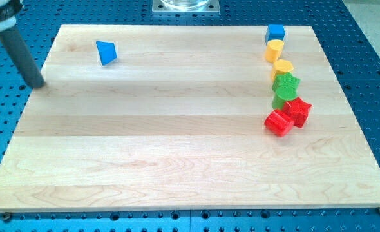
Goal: Move the triangle horizontally to the hexagon
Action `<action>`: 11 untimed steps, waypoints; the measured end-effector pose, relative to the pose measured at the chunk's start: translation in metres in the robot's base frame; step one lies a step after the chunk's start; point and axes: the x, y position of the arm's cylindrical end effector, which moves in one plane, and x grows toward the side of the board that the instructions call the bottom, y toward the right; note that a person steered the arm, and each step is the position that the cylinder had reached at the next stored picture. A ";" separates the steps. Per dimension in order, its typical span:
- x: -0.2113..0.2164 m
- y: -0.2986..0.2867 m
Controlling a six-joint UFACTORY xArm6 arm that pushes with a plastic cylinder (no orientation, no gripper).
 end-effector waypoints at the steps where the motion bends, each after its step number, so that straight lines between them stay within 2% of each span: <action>1: -0.041 0.049; 2: -0.052 0.074; 3: -0.050 0.176; 4: -0.056 0.181; 5: -0.077 0.160; 6: -0.071 0.227; 8: 0.062 0.301; 9: 0.056 0.251; 10: 0.003 0.232; 11: -0.002 0.293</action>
